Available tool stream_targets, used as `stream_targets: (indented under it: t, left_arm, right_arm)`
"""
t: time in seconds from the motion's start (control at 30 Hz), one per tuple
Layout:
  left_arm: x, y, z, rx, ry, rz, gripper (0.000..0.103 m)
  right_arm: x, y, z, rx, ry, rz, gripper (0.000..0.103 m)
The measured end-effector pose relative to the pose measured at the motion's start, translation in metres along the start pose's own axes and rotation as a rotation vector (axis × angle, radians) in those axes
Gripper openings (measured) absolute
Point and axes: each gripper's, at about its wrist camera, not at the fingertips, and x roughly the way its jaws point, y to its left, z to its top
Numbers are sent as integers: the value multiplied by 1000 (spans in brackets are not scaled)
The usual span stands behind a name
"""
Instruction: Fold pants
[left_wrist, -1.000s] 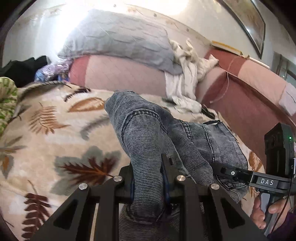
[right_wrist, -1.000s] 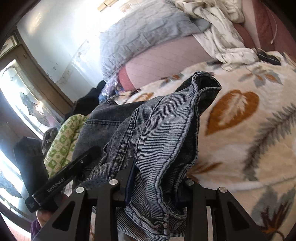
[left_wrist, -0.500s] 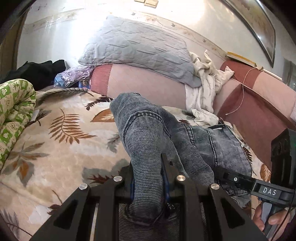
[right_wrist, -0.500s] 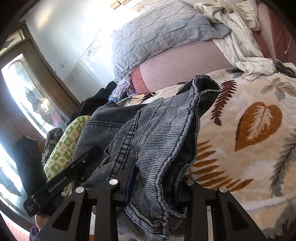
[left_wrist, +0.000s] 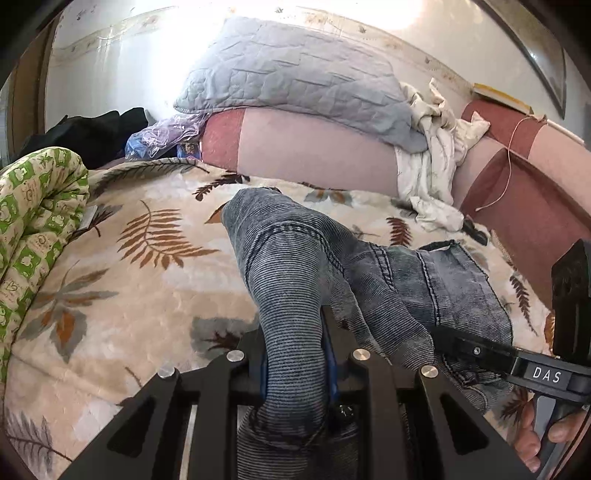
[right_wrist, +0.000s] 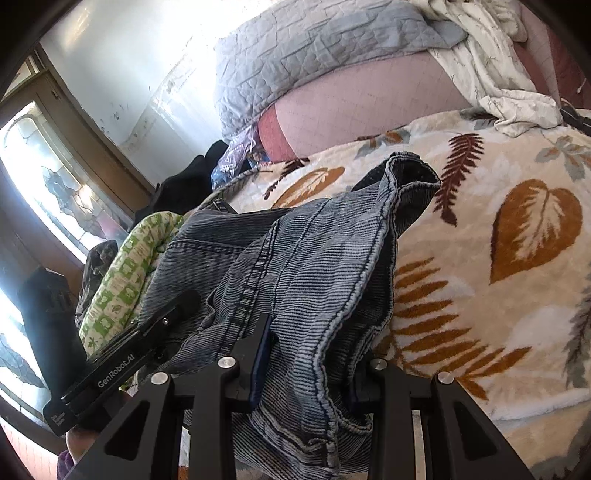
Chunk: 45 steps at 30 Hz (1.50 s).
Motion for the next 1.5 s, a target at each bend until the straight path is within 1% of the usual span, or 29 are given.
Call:
stream_targets:
  t: [0.13, 0.37, 0.67, 0.97, 1.13, 1.27, 1.4, 1.5]
  left_arm:
    - [0, 4, -5, 19, 10, 17, 24]
    - [3, 14, -10, 20, 35, 29, 24]
    - [13, 17, -14, 23, 66, 31, 24]
    - [22, 22, -19, 23, 98, 59, 25]
    - [27, 26, -22, 11, 118, 73, 28]
    - [28, 25, -24, 24, 120, 82, 29]
    - [30, 26, -26, 27, 127, 97, 34]
    - [32, 27, -27, 19, 135, 111, 38]
  right_arm:
    - [6, 1, -3, -3, 17, 2, 34]
    - [17, 5, -7, -5, 43, -2, 34]
    - [24, 0, -12, 13, 66, -31, 34]
    - [29, -1, -16, 9, 88, -56, 34]
    - [32, -2, -17, 2, 101, -74, 35]
    - [34, -3, -19, 1, 117, -90, 35]
    - [36, -4, -20, 2, 125, -95, 36]
    - [38, -3, -20, 1, 131, -100, 40]
